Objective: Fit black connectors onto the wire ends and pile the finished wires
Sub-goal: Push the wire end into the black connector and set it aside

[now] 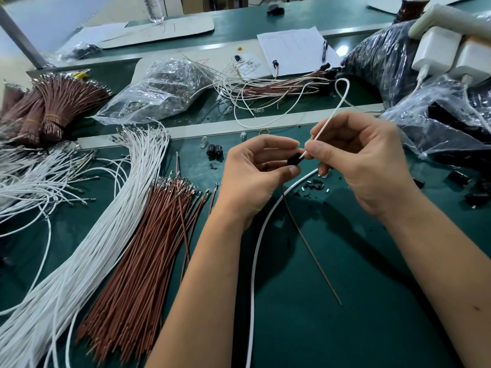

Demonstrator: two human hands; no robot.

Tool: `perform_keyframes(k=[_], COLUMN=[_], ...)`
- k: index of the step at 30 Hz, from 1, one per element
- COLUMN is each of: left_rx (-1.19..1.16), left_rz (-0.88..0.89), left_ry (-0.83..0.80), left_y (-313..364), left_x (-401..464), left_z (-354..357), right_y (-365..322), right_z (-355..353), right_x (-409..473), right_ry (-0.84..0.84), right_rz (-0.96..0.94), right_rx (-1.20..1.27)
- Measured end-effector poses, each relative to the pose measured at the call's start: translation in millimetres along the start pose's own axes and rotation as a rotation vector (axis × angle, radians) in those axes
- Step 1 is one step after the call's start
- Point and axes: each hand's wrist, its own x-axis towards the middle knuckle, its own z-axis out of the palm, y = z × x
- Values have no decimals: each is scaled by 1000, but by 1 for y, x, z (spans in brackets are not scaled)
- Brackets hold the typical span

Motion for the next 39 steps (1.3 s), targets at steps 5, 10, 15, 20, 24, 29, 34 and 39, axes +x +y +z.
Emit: perform_keyframes(k=[5, 10, 15, 20, 24, 29, 34, 39], left_rx=[-45, -75, -108, -102, -78, -29, -38, -42], left_rz=[-36, -84, -124, -173, -152, -139, -129, -103], left_ry=[-23, -63, -24, 16, 52, 63, 39, 62], left_y=[0, 1, 2, 3, 4, 3, 5, 3], left_x=[-1, -2, -1, -2, -2, -2, -2, -1], left_z=[-2, 1, 2, 5, 4, 3, 4, 2], right_y=[2, -1, 1, 1, 2, 0, -1, -1], right_z=[-5, -11, -4, -3, -4, -5, -6, -5], right_x=[2, 4, 3, 3, 3, 2, 2, 2], right_ry=[-16, -46, 44, 75, 41, -11, -13, -32], right_rz=[95, 249, 253, 268, 347, 369, 354, 346], right_rx=[45, 224, 202, 289, 230, 187, 263, 227])
